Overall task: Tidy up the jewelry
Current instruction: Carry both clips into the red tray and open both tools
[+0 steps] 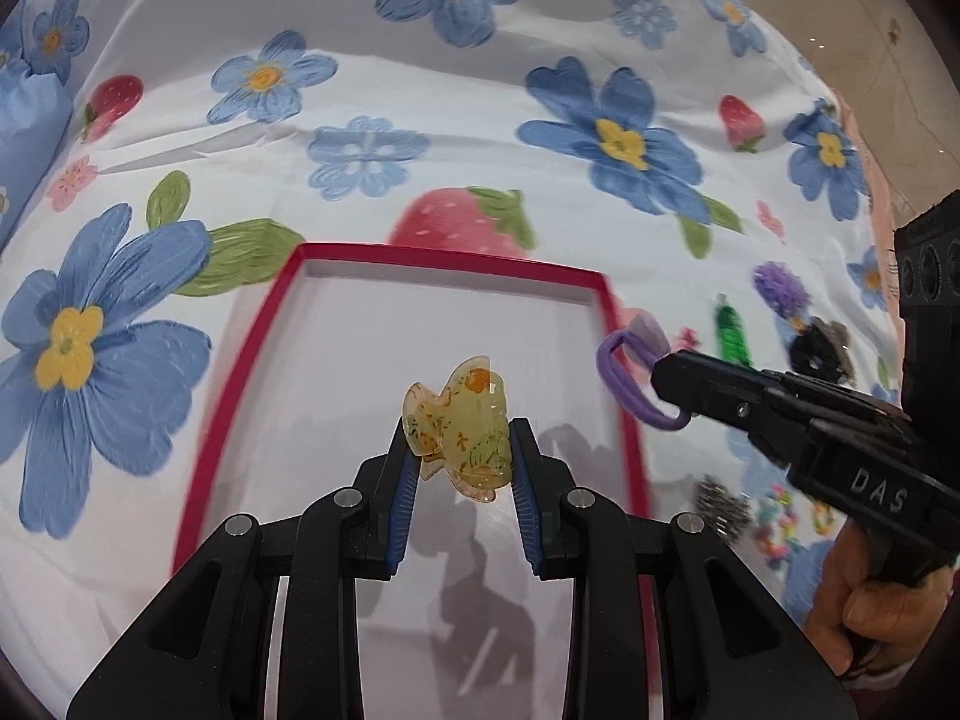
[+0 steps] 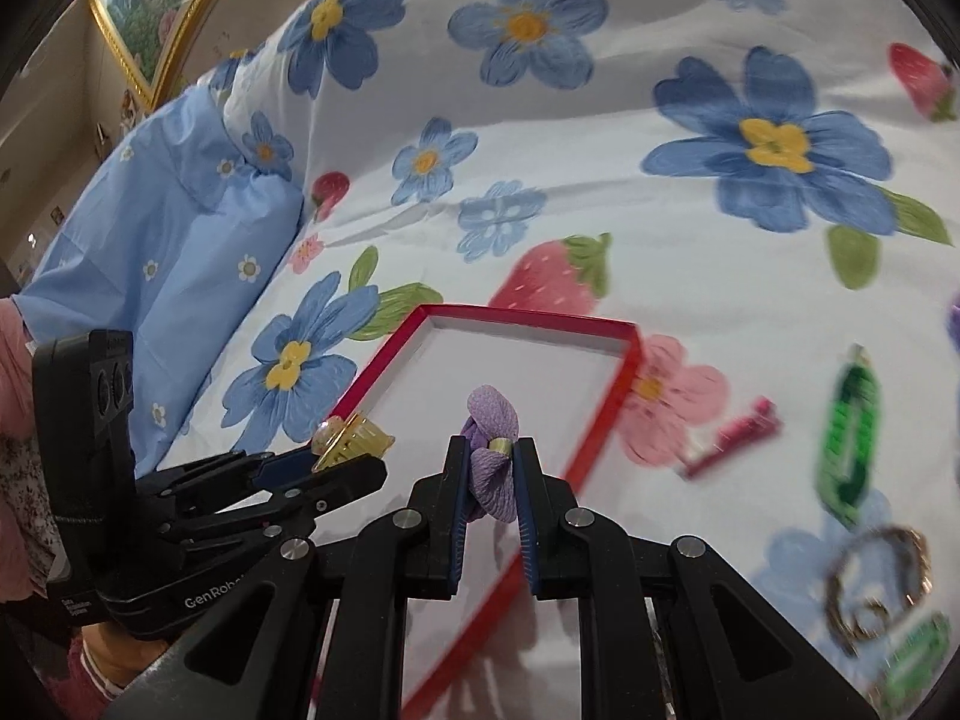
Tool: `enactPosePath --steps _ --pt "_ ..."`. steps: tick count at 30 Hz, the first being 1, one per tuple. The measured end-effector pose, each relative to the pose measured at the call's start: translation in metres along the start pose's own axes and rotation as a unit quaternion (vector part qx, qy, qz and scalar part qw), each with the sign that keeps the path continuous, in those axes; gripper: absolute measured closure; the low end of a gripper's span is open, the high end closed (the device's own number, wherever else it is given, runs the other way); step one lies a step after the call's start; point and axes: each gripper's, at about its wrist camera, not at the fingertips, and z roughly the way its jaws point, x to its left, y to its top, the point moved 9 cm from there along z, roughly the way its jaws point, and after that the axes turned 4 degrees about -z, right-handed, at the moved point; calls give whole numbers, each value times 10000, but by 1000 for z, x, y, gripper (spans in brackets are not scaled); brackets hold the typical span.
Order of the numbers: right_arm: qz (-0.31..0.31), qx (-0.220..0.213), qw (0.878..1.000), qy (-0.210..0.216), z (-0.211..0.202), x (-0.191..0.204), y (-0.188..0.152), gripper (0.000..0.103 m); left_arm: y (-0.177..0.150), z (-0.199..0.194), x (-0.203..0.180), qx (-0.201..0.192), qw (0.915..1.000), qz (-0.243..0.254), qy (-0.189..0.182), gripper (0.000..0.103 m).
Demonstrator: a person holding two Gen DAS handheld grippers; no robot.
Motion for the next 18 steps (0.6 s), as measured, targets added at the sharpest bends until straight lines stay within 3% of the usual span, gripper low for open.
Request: enactPosePath --steps 10,18 --pt "-89 526 9985 -155 71 -7 10 88 15 56 36 482 9982 -47 354 76" --pt "-260 779 9963 -263 90 -10 6 85 11 69 42 638 9970 -49 445 75"
